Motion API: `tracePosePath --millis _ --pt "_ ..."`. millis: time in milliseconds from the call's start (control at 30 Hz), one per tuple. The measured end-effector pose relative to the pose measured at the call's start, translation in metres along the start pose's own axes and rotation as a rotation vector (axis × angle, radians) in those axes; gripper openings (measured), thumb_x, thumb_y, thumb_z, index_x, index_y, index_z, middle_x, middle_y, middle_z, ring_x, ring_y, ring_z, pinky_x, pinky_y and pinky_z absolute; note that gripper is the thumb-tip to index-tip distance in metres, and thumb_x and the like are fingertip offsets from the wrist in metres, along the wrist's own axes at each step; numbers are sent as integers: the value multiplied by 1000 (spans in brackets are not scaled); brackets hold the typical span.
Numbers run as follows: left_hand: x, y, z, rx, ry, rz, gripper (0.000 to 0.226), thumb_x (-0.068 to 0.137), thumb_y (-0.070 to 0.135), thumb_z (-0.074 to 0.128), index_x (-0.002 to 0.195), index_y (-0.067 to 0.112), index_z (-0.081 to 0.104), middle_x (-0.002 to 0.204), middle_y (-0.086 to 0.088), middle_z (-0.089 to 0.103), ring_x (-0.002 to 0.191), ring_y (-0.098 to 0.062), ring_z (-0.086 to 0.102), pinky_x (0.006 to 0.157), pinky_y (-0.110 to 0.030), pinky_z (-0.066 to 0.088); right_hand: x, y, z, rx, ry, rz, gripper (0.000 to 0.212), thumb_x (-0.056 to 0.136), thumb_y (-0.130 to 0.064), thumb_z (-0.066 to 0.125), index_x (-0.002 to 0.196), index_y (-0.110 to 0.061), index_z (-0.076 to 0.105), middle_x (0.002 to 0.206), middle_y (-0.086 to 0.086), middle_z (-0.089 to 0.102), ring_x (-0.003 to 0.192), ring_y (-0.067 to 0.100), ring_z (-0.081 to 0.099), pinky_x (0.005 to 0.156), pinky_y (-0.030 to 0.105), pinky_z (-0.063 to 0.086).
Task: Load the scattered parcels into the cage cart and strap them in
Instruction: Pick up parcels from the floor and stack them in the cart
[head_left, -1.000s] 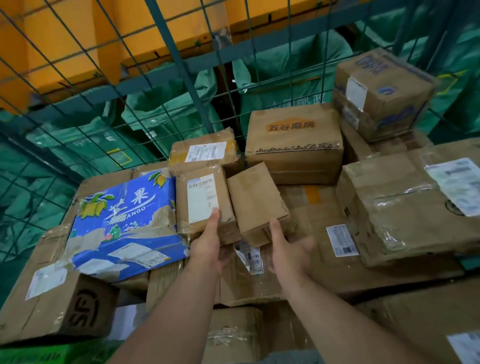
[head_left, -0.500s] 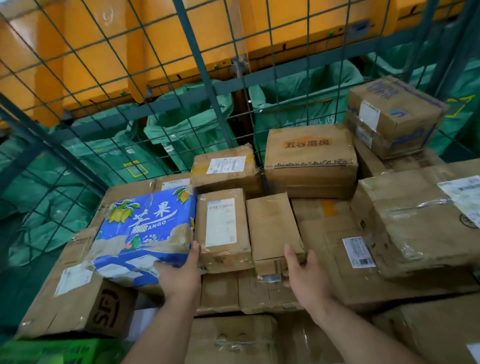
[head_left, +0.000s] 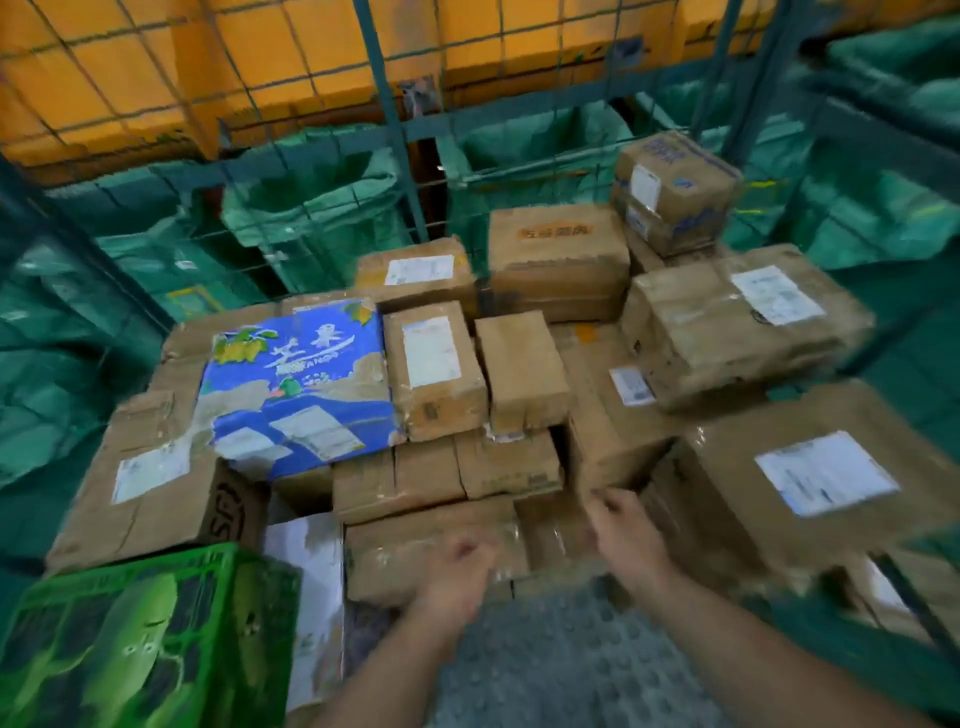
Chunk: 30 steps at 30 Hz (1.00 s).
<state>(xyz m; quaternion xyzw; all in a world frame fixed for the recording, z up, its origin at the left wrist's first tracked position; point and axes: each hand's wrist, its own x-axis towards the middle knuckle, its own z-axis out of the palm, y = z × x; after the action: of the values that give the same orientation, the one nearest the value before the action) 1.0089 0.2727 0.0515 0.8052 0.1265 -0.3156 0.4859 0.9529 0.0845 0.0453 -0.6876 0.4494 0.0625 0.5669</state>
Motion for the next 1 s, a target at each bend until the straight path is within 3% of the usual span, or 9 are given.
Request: tracePosePath --millis 67,133,233,333,400,500,633,833,1000 --pt "-25 -26 19 15 -117 14 21 87 13 70 67 15 65 65 -2 60 63 -14 53 58 -25 40 -37 49 6 -17 16 69 25 100 -47 56 108 -23 61 93 1 73 84 18 68 80 42 57" --pt "-52 -52 38 88 -301 21 18 94 1 63 77 5 64 67 -7 58 60 -14 51 52 -19 39 -80 98 6 85 52 163 32 100 -47 55 111 -18 64 85 0 72 69 12 66 63 32 55" --pt "-87 -81 57 289 -463 64 12 98 13 64 94 2 69 80 -10 63 72 -19 57 52 -18 40 -143 149 -9 215 102 264 23 106 -36 49 105 -16 61 85 4 67 62 10 56 49 19 43" --pt "-133 -94 74 500 -609 150 15 97 22 66 96 8 69 84 -2 65 79 -19 62 58 -21 42 -201 201 -36 326 273 328 29 104 -39 51 93 -14 63 85 6 68 68 15 57 61 26 46" --pt "-154 -101 90 600 -696 203 13 98 24 64 92 13 68 85 -1 66 80 -19 64 63 -25 44 -229 232 -53 396 389 361 30 104 -37 51 87 -15 63 86 9 69 68 17 57 62 27 45" --pt "-184 -108 120 710 -778 284 14 97 28 63 91 18 69 84 0 68 77 -17 64 61 -26 43 -269 276 -79 512 547 433 26 100 -38 51 92 -17 64 89 9 73 63 14 57 57 25 41" --pt "-228 -115 163 860 -885 348 24 96 43 64 96 20 71 94 -5 73 87 -19 69 69 -29 48 -310 329 -103 688 645 505 25 100 -35 53 110 -15 63 91 6 71 65 16 56 55 25 40" --pt "-299 -143 259 969 -943 396 24 96 40 65 94 17 71 94 -2 74 84 -19 71 68 -27 47 -354 400 -160 786 708 512 21 99 -32 53 101 -15 64 91 6 73 66 17 55 59 26 41" --pt "-365 -171 376 991 -975 396 20 97 38 63 98 20 68 98 0 72 82 -16 69 66 -27 41 -375 474 -258 747 736 518 19 97 -27 52 94 -14 65 85 3 74 61 16 55 60 25 44"
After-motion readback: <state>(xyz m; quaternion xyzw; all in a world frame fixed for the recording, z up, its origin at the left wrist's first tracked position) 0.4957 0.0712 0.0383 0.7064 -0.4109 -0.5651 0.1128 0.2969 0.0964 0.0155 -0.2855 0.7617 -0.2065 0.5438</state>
